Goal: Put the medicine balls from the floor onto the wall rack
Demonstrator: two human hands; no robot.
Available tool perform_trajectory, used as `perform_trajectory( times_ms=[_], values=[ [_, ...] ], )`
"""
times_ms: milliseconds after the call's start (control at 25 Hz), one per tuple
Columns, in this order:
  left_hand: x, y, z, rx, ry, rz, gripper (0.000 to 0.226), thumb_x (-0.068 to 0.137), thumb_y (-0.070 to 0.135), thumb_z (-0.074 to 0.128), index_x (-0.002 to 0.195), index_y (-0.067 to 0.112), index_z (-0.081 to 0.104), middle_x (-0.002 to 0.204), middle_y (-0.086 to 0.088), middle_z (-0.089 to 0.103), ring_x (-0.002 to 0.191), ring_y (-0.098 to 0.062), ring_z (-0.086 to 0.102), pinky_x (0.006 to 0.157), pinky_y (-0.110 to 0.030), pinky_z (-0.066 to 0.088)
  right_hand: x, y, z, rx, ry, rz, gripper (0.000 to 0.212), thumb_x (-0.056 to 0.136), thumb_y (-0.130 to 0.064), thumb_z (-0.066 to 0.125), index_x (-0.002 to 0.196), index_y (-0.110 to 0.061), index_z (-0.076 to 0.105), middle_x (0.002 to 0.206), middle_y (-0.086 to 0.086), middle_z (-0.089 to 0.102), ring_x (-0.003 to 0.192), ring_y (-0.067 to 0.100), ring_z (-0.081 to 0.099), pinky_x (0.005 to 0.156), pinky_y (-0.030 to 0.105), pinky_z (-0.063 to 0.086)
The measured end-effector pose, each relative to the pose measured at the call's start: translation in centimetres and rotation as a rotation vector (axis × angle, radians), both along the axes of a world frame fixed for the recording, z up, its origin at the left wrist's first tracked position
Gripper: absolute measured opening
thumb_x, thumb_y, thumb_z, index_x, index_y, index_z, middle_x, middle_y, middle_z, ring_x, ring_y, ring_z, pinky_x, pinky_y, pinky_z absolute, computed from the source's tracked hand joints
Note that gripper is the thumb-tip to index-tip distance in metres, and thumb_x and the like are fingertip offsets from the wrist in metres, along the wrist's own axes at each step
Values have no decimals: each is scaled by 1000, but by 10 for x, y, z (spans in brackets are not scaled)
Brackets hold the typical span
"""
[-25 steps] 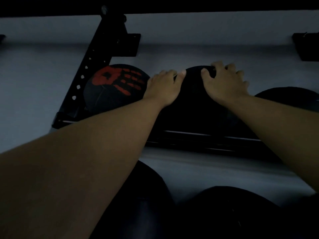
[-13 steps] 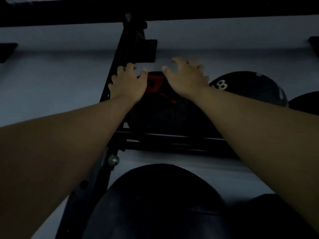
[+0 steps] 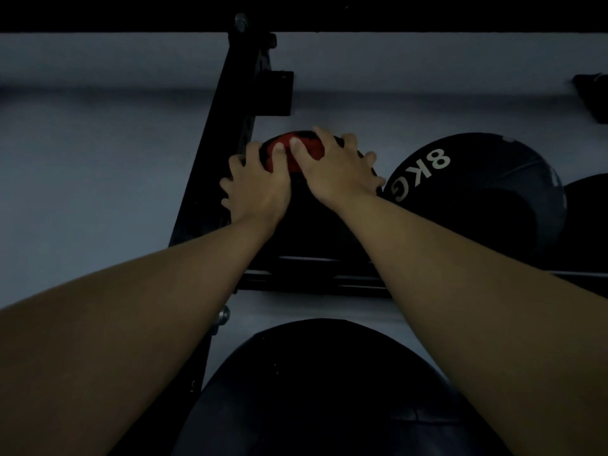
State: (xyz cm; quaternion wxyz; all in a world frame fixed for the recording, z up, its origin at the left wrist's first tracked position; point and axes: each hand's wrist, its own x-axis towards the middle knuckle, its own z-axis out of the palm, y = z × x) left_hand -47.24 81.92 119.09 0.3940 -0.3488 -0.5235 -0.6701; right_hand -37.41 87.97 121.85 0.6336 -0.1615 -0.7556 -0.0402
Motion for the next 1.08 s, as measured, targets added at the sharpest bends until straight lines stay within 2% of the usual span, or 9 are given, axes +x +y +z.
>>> perform_trajectory(
  times_ms=[240, 440, 600, 720, 840, 920, 1000, 1040, 1080],
  values=[
    [-4, -5, -3, -48, 64, -23, 69, 102, 72, 28, 160, 35, 34, 165, -13, 33, 148, -42, 34, 119, -62, 31, -1, 4, -3, -2, 43, 57, 76, 91, -82, 30, 159, -47, 30, 170, 5, 24, 149, 43, 24, 115, 74, 18],
    [-2, -7, -3, -72, 78, 5, 67, 105, 67, 26, 161, 32, 32, 165, -15, 32, 148, -43, 33, 118, -63, 32, 7, 4, -1, -13, -51, 89, 75, 94, -80, 29, 162, -48, 21, 173, 4, 14, 155, 42, 14, 119, 74, 11],
    [2, -15, -4, -199, 64, 68, 70, 108, 63, 19, 166, 25, 21, 168, -20, 26, 149, -46, 30, 116, -64, 32, 17, 5, -1, -58, -158, 112, 74, 99, -76, 26, 165, -47, 10, 178, 1, -2, 162, 37, -8, 124, 69, -4],
    [11, -26, -1, -359, 47, 141, 73, 109, 60, 15, 169, 18, 10, 172, -23, 17, 152, -48, 26, 117, -62, 30, 25, 0, -7, -81, -206, 97, 71, 104, -67, 27, 166, -42, 5, 178, 5, -8, 163, 32, -11, 128, 60, -4],
    [21, -42, -2, -520, 50, 222, 73, 111, 56, 15, 170, 16, 3, 175, -22, 11, 155, -48, 25, 119, -58, 30, 45, -5, -22, -75, -214, 206, 71, 107, -53, 41, 168, -32, 11, 177, 10, 1, 163, 27, 2, 132, 46, 6],
    [27, -54, -12, -659, 77, 279, 75, 111, 55, 21, 170, 18, -6, 177, -20, 4, 158, -45, 22, 122, -57, 29, 65, -6, -40, -67, -234, 238, 70, 106, -42, 53, 167, -27, 22, 175, 11, 15, 161, 24, 17, 129, 33, 18],
    [34, -72, -22, -809, 115, 293, 81, 109, 55, 35, 169, 19, -6, 178, -18, 3, 159, -42, 23, 126, -51, 30, 91, -7, -58, -41, -274, 208, 62, 104, -36, 58, 161, -23, 38, 166, 9, 38, 151, 23, 38, 110, 14, 34],
    [44, -84, -26, -842, 152, 289, 81, 108, 53, 42, 170, 19, 2, 177, -18, 11, 157, -40, 29, 125, -47, 32, 110, -11, -64, -55, -275, 177, 57, 104, -35, 59, 158, -23, 44, 160, 9, 47, 144, 22, 46, 98, 11, 36],
    [57, -93, -30, -879, 176, 266, 76, 107, 49, 47, 168, 17, 16, 173, -18, 24, 153, -38, 37, 122, -43, 36, 128, -14, -70, -82, -282, 127, 54, 104, -36, 58, 155, -23, 47, 155, 9, 53, 138, 23, 51, 92, 12, 36]
  ],
)
